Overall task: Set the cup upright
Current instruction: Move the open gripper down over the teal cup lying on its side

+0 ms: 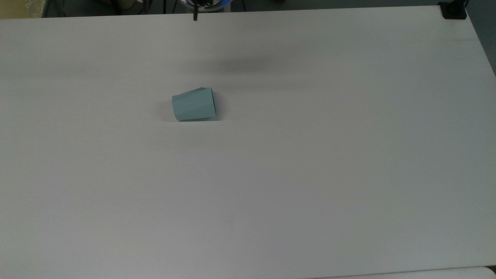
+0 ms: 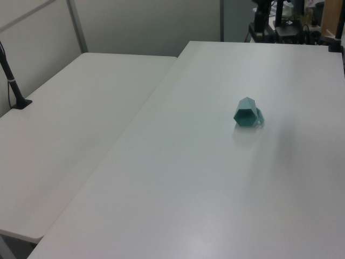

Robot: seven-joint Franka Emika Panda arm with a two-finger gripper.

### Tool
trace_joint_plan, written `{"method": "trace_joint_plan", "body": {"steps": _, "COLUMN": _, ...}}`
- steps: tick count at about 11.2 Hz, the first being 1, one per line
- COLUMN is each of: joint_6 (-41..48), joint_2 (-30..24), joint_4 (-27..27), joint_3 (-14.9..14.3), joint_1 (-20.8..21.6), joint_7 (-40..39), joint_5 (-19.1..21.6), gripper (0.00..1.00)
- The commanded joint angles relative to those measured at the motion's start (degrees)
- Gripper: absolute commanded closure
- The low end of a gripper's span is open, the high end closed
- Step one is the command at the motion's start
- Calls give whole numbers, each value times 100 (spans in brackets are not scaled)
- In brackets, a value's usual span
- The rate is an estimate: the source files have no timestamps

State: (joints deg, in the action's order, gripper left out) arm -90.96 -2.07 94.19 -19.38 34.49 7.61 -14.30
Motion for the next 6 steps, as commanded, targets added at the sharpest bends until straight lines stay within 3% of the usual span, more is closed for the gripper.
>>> {"method": "trace_joint_plan", "body": {"steps": 1, "joint_6": 26, "joint_2": 574, "joint_4": -50, "joint_3": -48, "joint_1": 662, "joint_7": 837, "joint_5": -704, "gripper": 0}}
{"method": "trace_joint_plan", "body": {"steps": 4, "joint_6": -97, "joint_2": 1181, "joint_4": 160, "joint_3": -31, "joint_1": 1295, "joint_7": 1442, "joint_5": -1476, "gripper": 0}}
{"method": "trace_joint_plan", "body": {"steps": 6, "joint_6": -465, "joint_2": 1271, "joint_4": 659, "joint_3": -4, "joint_1": 1638, "joint_7": 2119, "joint_5": -2056, "gripper": 0}}
